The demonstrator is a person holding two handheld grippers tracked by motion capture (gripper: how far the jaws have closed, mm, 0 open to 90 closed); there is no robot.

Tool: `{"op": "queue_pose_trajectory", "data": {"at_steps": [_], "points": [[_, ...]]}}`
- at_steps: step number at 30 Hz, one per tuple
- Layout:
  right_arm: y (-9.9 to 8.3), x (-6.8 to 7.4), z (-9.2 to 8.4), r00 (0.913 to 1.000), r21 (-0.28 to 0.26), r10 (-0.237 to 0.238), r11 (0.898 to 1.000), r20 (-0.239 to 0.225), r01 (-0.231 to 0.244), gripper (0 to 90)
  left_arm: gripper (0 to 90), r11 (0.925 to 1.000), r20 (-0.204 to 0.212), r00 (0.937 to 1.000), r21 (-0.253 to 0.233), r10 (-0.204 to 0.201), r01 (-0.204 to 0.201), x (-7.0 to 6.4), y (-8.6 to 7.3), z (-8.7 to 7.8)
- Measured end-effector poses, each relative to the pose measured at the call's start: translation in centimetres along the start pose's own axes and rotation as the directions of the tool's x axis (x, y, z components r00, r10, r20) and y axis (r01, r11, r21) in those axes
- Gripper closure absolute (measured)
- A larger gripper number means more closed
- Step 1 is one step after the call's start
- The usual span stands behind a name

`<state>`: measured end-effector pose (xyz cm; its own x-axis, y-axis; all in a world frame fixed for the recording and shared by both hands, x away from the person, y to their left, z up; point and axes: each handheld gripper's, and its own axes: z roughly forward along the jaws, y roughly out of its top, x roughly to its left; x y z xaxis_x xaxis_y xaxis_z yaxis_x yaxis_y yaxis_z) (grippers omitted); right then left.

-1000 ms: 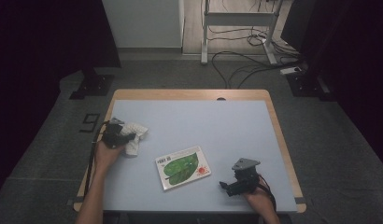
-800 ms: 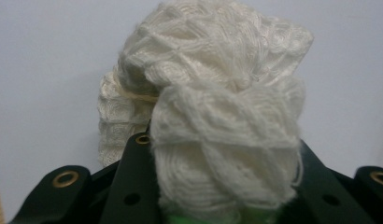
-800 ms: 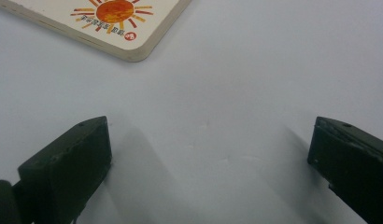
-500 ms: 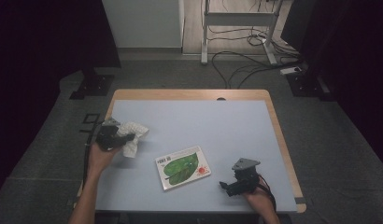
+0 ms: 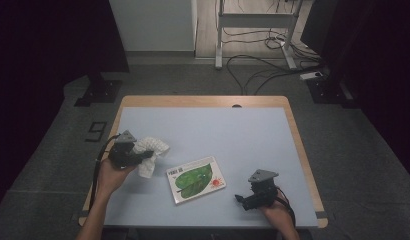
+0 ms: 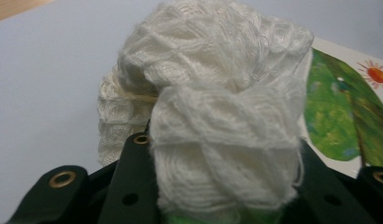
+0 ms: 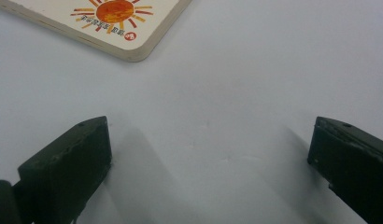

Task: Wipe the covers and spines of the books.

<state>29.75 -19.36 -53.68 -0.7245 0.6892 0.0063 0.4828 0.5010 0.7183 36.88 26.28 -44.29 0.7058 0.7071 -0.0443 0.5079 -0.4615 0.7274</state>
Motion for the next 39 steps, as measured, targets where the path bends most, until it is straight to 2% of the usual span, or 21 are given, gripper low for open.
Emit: {"op": "queue_pose_trajectory", "data": {"at_steps": [6, 14, 19, 28, 32, 35, 39], "points": [[0.0, 0.0, 0.0, 1.0, 0.0, 0.0, 1.0, 0.0, 0.0, 0.0, 66.4, 0.9996, 0.041, 0.9988, -0.007, 0.026, -0.026, -1.7, 0.2, 0.1], [0.0, 0.0, 0.0, 1.0, -0.001, -0.001, 1.0, 0.0, 0.001, 0.0, 66.0, 0.9977, 0.086, 0.994, -0.003, 0.068, -0.068, -3.8, 0.3, 0.9], [0.0, 0.0, 0.0, 1.0, 0.0, 0.0, 1.0, 0.0, 0.0, 0.0, 66.0, 0.9961, 0.095, 0.9918, 0.011, 0.085, -0.087, -4.7, 0.3, 1.9], [0.0, 0.0, 0.0, 1.0, 0.0, -0.001, 1.0, -0.002, 0.001, 0.0, 65.9, 0.9913, 0.104, 0.9884, 0.06, 0.11, -0.117, -5.8, -0.4, 4.1], [0.0, 0.0, 0.0, 1.0, -0.001, -0.001, 1.0, -0.001, 0.001, 0.0, 65.8, 0.9906, 0.114, 0.988, 0.076, 0.104, -0.113, -6.0, -1.0, 4.9], [0.0, 0.0, 0.0, 1.0, -0.001, -0.001, 1.0, -0.001, 0.001, 0.0, 65.4, 0.9891, 0.102, 0.9892, 0.092, 0.106, -0.115, -6.1, -1.4, 5.4], [0.0, 0.0, 0.0, 1.0, -0.001, 0.0, 1.0, -0.001, 0.0, 0.0, 65.0, 0.9907, 0.1, 0.9907, 0.092, 0.091, -0.101, -6.1, -1.9, 6.0]]}}
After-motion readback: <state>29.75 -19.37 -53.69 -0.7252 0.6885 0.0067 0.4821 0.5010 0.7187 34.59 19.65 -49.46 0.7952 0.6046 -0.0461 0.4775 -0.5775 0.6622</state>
